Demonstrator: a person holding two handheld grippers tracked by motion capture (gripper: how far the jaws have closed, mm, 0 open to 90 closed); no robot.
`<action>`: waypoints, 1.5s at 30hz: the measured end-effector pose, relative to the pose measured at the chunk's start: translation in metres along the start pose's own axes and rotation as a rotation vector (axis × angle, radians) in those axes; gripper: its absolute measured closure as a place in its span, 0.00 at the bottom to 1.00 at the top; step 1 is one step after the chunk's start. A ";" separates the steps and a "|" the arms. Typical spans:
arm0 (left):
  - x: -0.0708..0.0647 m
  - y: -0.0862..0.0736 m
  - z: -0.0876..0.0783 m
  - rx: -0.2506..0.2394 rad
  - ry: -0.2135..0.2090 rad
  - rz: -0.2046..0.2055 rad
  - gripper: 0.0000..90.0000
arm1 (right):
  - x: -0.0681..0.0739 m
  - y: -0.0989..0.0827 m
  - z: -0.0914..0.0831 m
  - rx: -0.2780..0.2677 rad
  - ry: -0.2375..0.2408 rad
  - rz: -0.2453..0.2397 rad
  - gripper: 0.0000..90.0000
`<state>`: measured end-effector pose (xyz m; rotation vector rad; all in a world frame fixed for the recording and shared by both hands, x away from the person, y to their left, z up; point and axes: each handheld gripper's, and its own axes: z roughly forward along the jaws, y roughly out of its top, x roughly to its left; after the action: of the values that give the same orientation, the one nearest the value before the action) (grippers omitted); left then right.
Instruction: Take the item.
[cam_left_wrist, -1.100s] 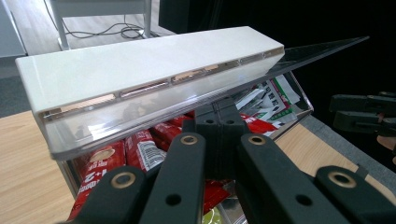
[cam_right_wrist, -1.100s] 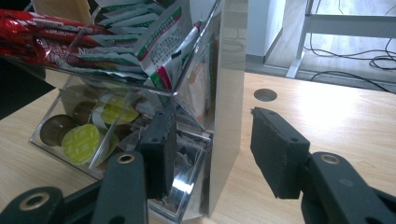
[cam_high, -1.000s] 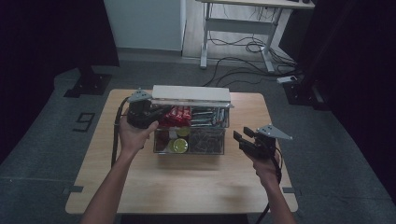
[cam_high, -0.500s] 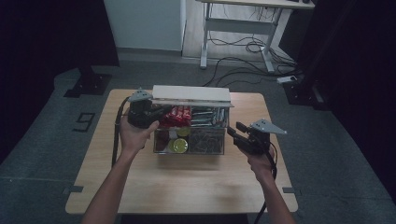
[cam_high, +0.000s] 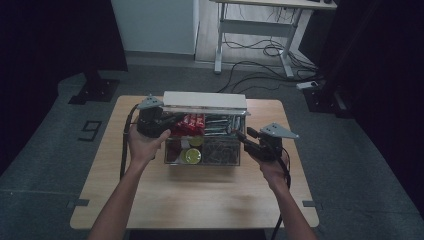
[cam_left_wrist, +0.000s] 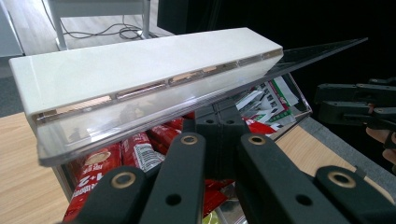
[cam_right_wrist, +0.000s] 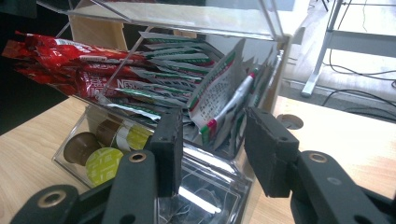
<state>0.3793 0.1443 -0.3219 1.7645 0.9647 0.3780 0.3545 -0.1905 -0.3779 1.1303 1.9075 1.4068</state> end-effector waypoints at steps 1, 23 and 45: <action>0.000 0.000 0.000 0.000 0.000 0.000 1.00 | 0.003 0.001 0.002 0.001 -0.001 -0.012 0.63; 0.000 0.000 0.001 0.004 -0.002 -0.001 1.00 | 0.013 0.009 0.026 0.016 -0.022 -0.048 0.67; 0.000 0.000 0.003 0.008 -0.003 0.000 1.00 | 0.012 0.013 0.048 0.045 -0.041 -0.041 0.87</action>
<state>0.3811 0.1426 -0.3226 1.7719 0.9656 0.3724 0.3906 -0.1541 -0.3809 1.1263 1.9314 1.3153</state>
